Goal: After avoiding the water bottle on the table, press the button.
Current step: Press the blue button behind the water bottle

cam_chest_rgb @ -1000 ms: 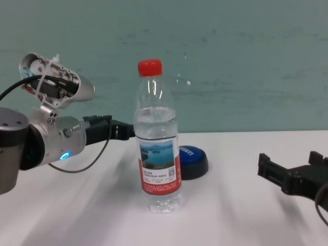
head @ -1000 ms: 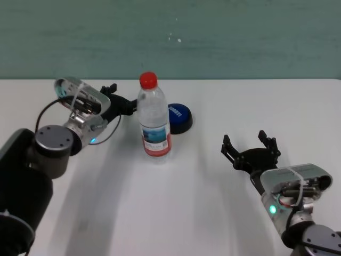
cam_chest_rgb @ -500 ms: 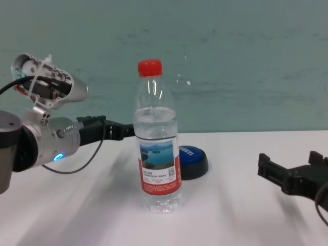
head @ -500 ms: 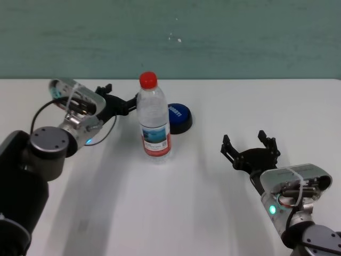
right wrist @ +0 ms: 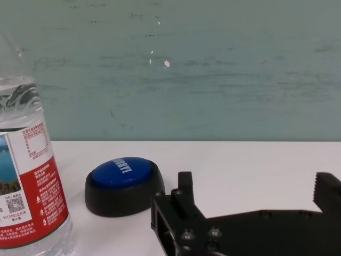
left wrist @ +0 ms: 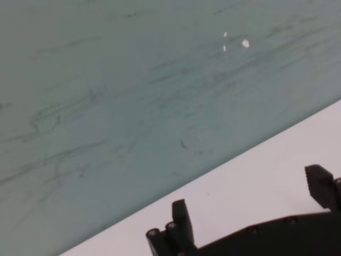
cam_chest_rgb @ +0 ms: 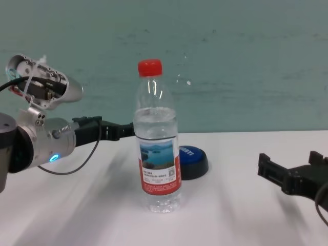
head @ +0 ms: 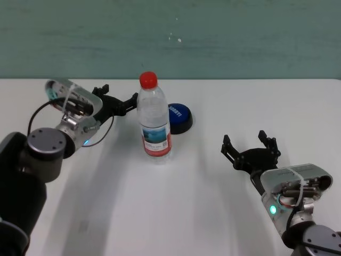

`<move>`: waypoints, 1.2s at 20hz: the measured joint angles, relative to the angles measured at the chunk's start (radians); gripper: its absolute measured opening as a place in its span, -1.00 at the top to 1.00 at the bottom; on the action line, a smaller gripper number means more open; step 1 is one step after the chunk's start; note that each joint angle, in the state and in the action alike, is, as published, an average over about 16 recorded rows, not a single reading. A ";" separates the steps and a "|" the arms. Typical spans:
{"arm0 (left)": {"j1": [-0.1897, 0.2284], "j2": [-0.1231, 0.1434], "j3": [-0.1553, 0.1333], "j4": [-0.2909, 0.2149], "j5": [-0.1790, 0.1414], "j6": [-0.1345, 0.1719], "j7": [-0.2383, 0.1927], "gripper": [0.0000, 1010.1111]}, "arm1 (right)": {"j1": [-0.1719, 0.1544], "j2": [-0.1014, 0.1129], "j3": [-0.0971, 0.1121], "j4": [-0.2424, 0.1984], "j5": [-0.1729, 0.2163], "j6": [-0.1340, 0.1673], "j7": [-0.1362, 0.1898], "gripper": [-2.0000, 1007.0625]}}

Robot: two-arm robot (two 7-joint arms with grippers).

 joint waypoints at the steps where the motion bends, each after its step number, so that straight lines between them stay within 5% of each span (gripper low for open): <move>1: 0.003 0.001 -0.002 -0.005 -0.001 0.001 0.001 -0.99 | 0.000 0.000 0.000 0.000 0.000 0.000 0.000 -0.99; 24: 0.156 0.045 -0.080 -0.202 -0.048 0.020 0.029 -0.99 | 0.000 0.000 0.000 0.000 0.000 0.000 0.000 -0.99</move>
